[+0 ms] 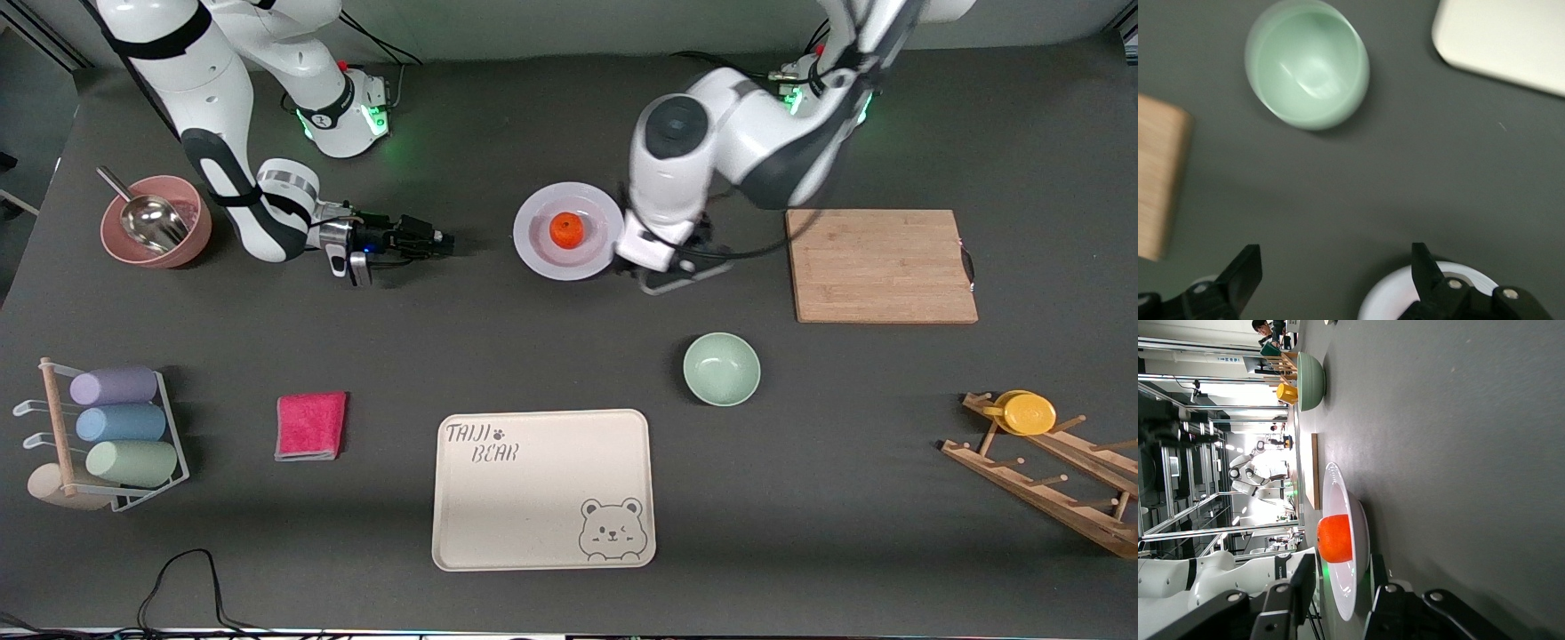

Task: Place orange and plate with both arms
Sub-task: 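Lower the orange onto the plate while the right gripper grips the rim, then withdraw the left gripper while the right gripper holds the plate rim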

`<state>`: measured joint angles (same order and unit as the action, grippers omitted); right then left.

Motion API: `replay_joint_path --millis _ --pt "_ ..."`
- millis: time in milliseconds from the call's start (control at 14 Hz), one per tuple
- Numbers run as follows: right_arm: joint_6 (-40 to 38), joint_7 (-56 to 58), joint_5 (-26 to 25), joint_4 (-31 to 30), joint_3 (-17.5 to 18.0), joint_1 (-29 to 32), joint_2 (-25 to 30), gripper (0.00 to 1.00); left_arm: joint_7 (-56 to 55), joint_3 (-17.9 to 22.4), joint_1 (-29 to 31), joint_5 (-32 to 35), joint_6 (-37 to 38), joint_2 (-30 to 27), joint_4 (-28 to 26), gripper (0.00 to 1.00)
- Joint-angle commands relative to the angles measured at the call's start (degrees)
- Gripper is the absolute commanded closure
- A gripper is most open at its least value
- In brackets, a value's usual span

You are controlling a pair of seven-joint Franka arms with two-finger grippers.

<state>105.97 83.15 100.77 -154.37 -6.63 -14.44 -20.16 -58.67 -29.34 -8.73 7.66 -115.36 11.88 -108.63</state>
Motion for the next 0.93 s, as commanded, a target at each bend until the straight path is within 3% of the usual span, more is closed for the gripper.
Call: replay_joint_path --millis 0,143,357,571,714,857 --pt "0.28 3.67 5.47 0.47 1.43 -1.99 -1.90 0.64 15.64 -0.28 10.54 -3.00 3.47 -5.80 -0.79 0.00" --pt "0.28 5.52 11.00 0.91 3.80 -3.83 -3.39 0.64 25.66 -0.37 17.83 -3.18 5.66 -8.27 -0.71 0.00" --pt "1.77 6.23 15.33 1.44 6.79 -4.63 -4.28 0.64 42.53 -0.28 28.73 -3.61 9.71 -10.12 -0.27 0.00" --pt "5.11 8.06 19.01 2.32 9.95 -4.63 -4.63 0.64 57.66 -0.19 39.81 -9.31 12.26 -13.62 -0.18 0.00" --pt "5.82 9.57 23.14 3.02 12.85 -4.63 -5.59 0.64 64.01 0.85 43.26 -10.03 14.72 -15.82 -0.27 0.00" --pt "6.43 9.57 24.04 3.63 13.74 -4.89 -5.86 0.64 64.39 2.35 43.18 -10.12 15.95 -18.20 -0.18 0.00"
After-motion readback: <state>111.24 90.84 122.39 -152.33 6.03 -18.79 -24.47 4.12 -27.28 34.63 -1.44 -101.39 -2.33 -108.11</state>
